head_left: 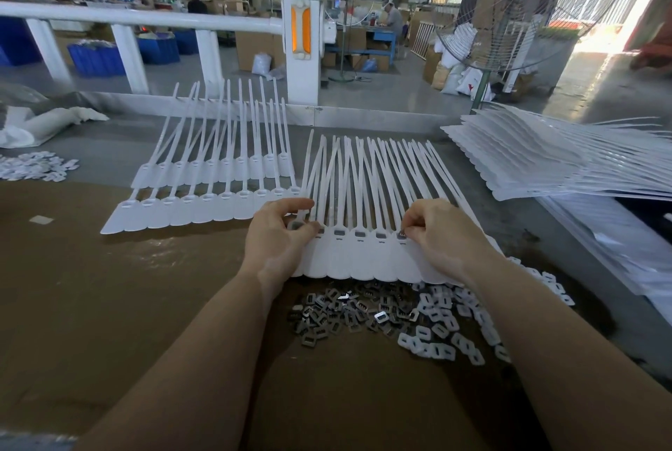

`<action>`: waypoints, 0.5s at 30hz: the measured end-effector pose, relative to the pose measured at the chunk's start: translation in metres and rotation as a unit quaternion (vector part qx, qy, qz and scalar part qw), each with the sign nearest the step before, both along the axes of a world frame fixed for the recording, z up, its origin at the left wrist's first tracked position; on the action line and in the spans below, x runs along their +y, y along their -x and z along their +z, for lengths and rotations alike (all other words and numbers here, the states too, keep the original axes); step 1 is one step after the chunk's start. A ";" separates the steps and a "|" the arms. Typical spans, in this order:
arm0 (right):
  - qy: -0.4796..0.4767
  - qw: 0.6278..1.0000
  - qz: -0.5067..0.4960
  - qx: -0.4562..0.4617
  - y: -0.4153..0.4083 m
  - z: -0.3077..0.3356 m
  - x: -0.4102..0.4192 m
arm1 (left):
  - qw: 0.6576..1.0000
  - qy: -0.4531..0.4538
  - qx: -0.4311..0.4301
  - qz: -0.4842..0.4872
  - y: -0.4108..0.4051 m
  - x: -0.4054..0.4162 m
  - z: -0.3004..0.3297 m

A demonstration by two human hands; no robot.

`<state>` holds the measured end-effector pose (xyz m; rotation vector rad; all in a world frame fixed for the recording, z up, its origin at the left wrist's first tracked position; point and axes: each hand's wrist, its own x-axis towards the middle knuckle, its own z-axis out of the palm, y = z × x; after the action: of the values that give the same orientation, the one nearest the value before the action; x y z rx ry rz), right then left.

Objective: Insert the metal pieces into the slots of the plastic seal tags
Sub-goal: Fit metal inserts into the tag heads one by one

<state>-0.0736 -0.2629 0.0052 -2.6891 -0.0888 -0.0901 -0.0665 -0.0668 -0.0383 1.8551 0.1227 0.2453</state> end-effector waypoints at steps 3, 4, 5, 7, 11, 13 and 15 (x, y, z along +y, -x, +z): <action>0.025 1.000 0.003 0.013 0.000 0.002 0.002 | 1.000 0.004 0.001 -0.001 0.000 0.000 0.000; 0.035 0.999 0.002 0.021 -0.001 0.004 0.003 | 1.000 0.005 0.000 -0.001 0.000 0.000 0.000; 0.040 0.999 0.001 0.026 -0.001 0.004 0.003 | 1.000 0.005 -0.002 -0.001 0.000 0.000 0.000; 0.038 0.999 -0.003 0.027 -0.003 0.005 0.003 | 1.000 0.003 -0.005 -0.001 0.000 0.000 -0.001; 0.007 0.998 -0.022 -0.058 0.000 -0.002 -0.001 | 1.000 -0.010 -0.007 -0.003 0.000 0.000 0.000; -0.017 0.995 -0.033 -0.096 0.003 -0.005 -0.002 | 1.000 -0.014 -0.010 -0.004 0.000 0.001 0.000; -0.040 0.992 -0.039 -0.116 0.006 -0.007 -0.003 | 1.000 -0.016 -0.012 -0.005 0.000 0.001 0.000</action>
<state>-0.0800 -0.2658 -0.0015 -2.5923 -0.0490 -0.4211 -0.0661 -0.0659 -0.0387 1.8840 0.0928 0.2638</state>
